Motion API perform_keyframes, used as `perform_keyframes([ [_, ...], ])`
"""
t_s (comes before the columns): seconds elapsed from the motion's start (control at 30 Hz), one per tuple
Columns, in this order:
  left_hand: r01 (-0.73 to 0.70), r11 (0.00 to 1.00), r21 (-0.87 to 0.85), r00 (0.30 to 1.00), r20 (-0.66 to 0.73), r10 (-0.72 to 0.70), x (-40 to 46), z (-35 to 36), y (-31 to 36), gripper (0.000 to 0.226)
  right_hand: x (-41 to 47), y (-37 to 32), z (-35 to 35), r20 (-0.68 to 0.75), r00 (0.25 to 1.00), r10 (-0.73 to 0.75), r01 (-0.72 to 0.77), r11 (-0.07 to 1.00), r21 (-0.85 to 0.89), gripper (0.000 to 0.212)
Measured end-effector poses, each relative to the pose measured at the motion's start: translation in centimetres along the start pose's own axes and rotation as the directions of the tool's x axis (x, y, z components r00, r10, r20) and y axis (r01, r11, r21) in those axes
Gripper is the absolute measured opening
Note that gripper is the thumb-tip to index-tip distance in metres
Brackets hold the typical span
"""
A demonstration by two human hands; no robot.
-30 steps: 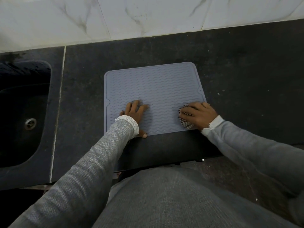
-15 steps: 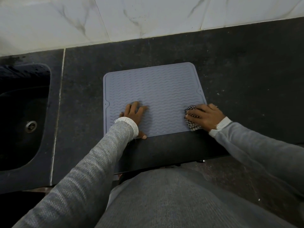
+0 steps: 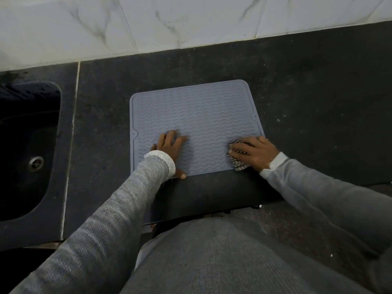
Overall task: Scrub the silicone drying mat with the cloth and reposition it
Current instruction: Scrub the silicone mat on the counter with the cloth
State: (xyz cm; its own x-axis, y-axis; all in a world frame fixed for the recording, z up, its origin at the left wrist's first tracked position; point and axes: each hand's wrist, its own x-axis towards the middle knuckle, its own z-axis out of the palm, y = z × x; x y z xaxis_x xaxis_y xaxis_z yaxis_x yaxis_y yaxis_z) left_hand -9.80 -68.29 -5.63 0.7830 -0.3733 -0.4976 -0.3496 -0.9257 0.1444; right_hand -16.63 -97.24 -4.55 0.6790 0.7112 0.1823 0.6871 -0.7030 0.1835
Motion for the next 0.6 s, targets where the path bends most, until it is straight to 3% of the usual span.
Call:
perform_keyframes([
  [0.13,-0.001,1.0,0.003,1.0,0.0,0.001,0.2,0.0,0.0,0.121,-1.2,1.1,-0.8,0.061,0.997,0.044,-0.043,0.999,-0.02,0.032],
  [0.23,0.006,1.0,0.008,1.0,-0.013,-0.006,0.2,0.1,0.0,0.12,1.4,-0.1,-0.9,0.016,0.998,0.06,-0.06,0.998,0.019,0.026],
  [0.4,0.003,1.0,0.029,1.0,-0.031,-0.002,0.3,0.4,-0.1,0.12,5.0,-3.2,0.1,0.057,0.995,-0.078,0.076,0.996,0.036,0.026],
  [0.47,-0.004,1.0,0.029,1.0,-0.029,0.004,0.4,0.5,-0.2,0.121,3.6,-2.4,0.1,0.049,0.997,-0.062,0.06,0.997,0.039,0.022],
  [0.6,-0.005,1.0,0.025,1.0,-0.018,0.005,0.5,0.5,-0.3,0.121,-1.4,1.3,-0.4,0.053,0.998,0.018,-0.016,0.999,-0.036,0.034],
])
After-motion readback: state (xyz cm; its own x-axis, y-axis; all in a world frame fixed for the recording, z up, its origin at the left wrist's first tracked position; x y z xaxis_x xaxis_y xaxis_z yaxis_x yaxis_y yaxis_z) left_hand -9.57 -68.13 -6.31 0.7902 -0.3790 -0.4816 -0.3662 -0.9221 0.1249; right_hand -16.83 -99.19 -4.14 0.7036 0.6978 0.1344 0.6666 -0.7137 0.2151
